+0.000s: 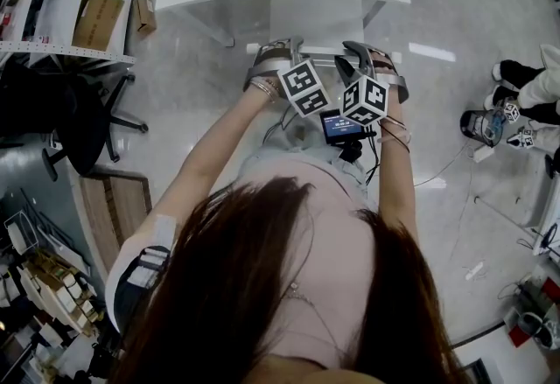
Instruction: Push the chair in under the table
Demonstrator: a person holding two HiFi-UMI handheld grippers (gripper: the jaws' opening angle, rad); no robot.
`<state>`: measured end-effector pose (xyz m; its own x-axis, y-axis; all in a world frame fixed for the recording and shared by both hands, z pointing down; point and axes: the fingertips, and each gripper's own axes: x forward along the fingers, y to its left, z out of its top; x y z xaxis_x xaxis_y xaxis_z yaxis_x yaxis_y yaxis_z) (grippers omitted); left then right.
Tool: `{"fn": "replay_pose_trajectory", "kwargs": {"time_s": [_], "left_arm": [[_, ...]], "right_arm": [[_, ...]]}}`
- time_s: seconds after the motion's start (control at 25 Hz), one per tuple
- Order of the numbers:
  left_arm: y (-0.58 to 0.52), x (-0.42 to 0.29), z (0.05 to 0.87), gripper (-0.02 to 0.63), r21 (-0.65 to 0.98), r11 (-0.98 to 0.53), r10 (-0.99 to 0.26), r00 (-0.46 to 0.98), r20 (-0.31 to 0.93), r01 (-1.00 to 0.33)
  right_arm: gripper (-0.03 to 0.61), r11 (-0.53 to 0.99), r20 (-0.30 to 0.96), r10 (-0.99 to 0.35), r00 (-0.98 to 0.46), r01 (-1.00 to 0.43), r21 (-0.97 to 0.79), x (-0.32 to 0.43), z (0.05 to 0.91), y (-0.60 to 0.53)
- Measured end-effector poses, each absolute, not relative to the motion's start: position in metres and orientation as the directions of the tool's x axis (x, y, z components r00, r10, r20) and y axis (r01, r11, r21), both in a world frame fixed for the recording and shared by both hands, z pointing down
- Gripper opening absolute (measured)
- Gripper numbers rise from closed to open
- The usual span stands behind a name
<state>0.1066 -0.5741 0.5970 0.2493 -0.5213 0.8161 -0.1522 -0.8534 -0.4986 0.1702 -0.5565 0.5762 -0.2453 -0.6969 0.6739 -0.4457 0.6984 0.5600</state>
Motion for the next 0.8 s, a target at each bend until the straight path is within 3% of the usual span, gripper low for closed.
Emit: {"fn": "replay_pose_trajectory", "kwargs": {"time_s": [0.8], "left_arm": [[-0.62, 0.119, 0.594, 0.192, -0.503, -0.849, -0.528, 0.25, 0.812, -0.158]], "right_arm": [[0.17, 0.696, 0.673, -0.699, -0.243, -0.447, 0.561, 0.183, 0.574, -0.601]]}}
